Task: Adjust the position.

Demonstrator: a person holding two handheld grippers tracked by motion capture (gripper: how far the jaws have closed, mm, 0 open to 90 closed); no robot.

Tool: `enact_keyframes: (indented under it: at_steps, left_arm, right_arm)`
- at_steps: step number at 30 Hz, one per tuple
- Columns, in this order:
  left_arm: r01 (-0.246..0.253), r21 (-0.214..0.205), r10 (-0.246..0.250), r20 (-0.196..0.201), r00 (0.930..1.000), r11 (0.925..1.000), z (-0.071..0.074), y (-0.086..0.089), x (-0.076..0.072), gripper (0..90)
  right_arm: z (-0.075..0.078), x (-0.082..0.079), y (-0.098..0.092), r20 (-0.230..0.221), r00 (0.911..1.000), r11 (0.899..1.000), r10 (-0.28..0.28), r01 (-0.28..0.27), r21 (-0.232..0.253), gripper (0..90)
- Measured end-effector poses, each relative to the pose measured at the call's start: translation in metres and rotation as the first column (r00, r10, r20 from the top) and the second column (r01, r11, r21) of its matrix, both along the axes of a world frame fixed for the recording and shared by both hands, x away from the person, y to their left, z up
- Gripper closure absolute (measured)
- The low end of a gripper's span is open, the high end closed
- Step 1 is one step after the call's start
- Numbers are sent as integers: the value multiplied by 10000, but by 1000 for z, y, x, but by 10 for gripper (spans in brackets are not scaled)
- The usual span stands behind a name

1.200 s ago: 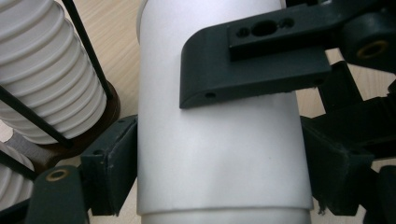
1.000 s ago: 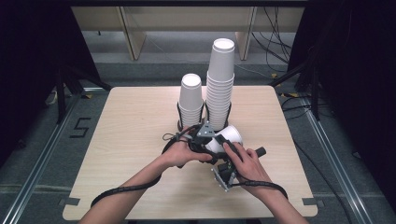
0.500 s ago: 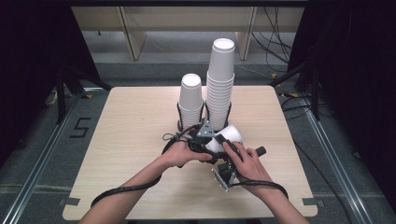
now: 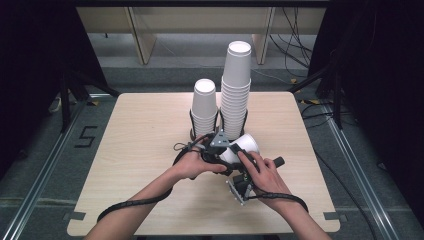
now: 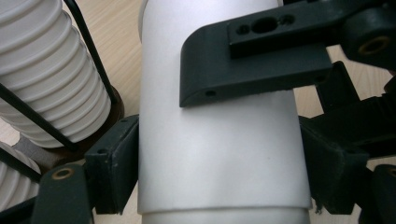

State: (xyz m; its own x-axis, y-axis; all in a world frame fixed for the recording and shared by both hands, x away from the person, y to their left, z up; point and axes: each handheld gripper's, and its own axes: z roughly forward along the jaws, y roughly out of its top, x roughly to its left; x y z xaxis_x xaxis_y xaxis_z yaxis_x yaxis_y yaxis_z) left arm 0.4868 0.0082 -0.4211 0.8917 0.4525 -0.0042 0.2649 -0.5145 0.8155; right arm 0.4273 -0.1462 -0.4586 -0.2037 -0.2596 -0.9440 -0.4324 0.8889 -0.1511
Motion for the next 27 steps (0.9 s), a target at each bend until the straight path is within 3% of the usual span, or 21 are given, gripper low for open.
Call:
enact_keyframes:
  at_steps: [10, 12, 17, 24, 25, 26, 27]
  left_arm:
    - [-38, -64, 38, 46, 10000, 10000, 0, 0, 0, 220]
    - [14, 81, -15, 63, 10000, 10000, 1, 1, 1, 220]
    - [-125, -144, 126, 48, 9999, 9998, -1, 2, 1, 220]
    - [-304, -402, 311, 162, 9994, 9987, -3, 7, 3, 219]
    - [-328, -451, 336, 165, 9993, 9984, -4, 8, 4, 219]
    - [-395, -491, 402, 136, 9991, 9980, -4, 9, 4, 219]
    - [-418, -552, 420, 25, 9991, 9976, -5, 9, 5, 219]
  right_arm:
    - [0, 0, 0, 37, 10000, 10000, 27, -27, 6, 115]
    - [0, 0, 0, -12, 10000, 10000, 38, -38, 25, 95]
    - [1, -1, 0, 58, 9998, 9998, 202, -202, 42, 68]
    - [4, -8, -4, -19, 10000, 9982, 96, -95, 589, 67]
    - [8, -8, -4, 149, 9992, 9987, 377, -382, 324, 67]
    - [9, -8, -6, 161, 9992, 9980, 356, -364, 524, 68]
    - [7, -10, -8, -122, 9999, 9957, -4, 15, 931, 67]
